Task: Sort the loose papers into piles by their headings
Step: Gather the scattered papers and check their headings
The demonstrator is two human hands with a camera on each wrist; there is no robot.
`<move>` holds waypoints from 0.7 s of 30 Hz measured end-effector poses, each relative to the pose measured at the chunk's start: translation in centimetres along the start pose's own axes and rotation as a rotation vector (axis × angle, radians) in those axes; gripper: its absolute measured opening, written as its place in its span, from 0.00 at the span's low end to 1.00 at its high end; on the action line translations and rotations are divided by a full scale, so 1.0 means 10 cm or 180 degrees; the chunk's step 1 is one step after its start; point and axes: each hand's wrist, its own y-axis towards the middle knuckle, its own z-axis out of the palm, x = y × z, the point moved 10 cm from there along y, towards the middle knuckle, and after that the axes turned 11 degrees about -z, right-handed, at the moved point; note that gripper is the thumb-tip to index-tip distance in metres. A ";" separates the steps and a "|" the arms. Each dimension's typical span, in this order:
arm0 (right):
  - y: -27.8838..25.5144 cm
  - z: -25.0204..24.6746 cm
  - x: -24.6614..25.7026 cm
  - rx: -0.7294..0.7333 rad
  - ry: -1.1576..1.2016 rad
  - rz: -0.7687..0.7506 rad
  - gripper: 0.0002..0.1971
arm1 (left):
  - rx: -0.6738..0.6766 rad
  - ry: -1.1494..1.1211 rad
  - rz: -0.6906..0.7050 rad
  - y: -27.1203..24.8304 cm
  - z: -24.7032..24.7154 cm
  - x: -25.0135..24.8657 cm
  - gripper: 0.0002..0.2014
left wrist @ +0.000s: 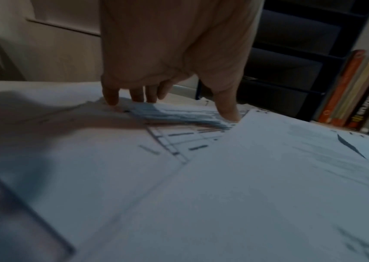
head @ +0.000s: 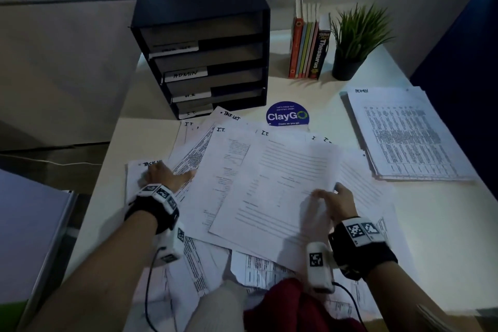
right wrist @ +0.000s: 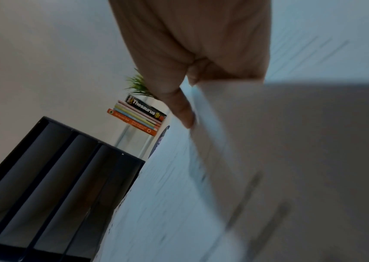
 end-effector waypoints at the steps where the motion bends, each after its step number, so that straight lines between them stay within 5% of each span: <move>1: 0.00 0.03 -0.03 -0.0001 0.0143 0.0048 0.18 | 0.0002 0.0110 0.0029 0.03 0.00 0.00 0.50; 4: -0.03 0.20 -0.03 0.0134 0.0446 0.0143 0.32 | -0.0041 0.0270 0.0203 -0.03 0.02 -0.11 0.41; 11: -0.17 0.67 0.36 0.0429 0.0198 0.0004 0.14 | 0.0304 0.0363 0.0882 -0.66 0.58 -0.48 0.32; 15: -0.11 0.58 0.75 0.0519 -0.0347 -0.0717 0.12 | 0.0456 0.0065 0.0772 -0.62 0.61 -0.44 0.33; 19: -0.06 0.18 1.00 0.0352 0.0109 -0.1187 0.21 | 0.0243 -0.0222 0.0416 -0.41 0.41 -0.31 0.48; 21: 0.01 -0.02 1.01 0.0365 0.0390 -0.1132 0.17 | 0.0116 -0.0272 0.0091 -0.33 0.33 -0.19 0.47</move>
